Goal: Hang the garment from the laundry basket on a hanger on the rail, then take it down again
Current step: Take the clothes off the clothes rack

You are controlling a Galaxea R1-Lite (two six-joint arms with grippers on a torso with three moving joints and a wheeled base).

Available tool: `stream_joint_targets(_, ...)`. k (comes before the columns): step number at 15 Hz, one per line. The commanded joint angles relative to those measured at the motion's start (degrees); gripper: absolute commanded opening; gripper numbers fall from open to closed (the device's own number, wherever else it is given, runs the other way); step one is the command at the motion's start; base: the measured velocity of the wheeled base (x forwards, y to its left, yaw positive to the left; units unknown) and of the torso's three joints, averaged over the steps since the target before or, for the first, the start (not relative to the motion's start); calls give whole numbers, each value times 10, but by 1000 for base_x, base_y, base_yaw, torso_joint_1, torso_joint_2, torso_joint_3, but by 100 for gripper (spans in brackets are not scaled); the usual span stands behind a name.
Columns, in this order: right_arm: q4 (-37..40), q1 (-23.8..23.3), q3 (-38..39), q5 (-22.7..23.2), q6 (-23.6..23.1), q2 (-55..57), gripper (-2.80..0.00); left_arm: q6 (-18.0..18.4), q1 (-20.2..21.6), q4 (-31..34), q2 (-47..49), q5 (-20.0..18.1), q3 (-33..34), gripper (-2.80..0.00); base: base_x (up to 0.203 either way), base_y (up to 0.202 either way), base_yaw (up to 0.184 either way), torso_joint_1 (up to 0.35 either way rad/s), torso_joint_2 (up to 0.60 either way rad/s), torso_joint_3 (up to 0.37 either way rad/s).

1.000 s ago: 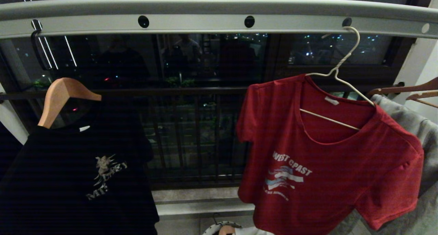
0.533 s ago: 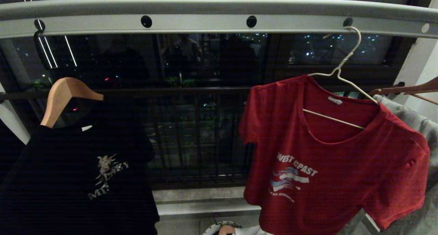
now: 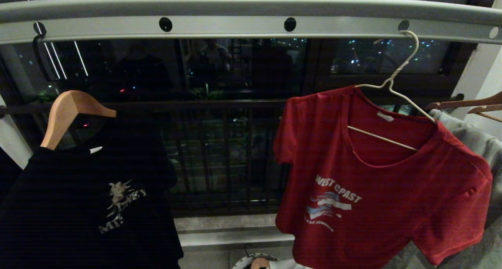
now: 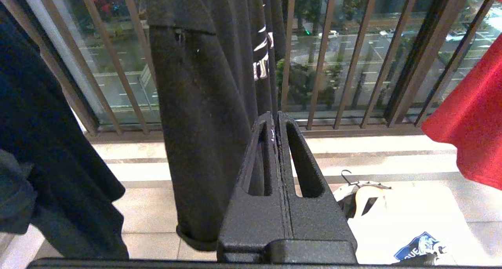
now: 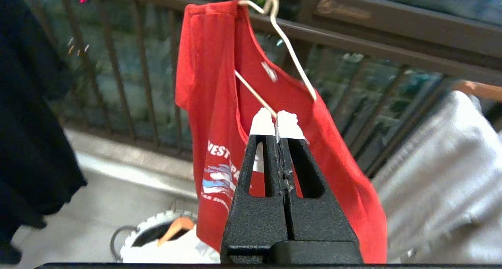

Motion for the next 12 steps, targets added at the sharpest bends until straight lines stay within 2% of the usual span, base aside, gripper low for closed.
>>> stream_joint_targets(1, 31, 0, -61, 10, -10, 82, -280, 0, 0, 0, -1, 0, 1, -280, 0, 0, 0, 0, 0, 0)
stream_joint_targets(5, 114, 0, -163, 12, -21, 148, -280, 0, 1, 0, -1, 0, 0, -280, 0, 0, 0, 0, 0, 0)
stream_joint_targets(8, 218, -10, -230, 11, -47, 170, -280, 0, 0, 0, -1, 0, 0, -280, 0, 0, 0, 0, 0, 0)
stream_joint_targets(12, 335, -85, -327, 9, -90, 222, -280, 0, 0, 0, -1, 0, 0, -280, 0, 0, 0, 0, 0, 0)
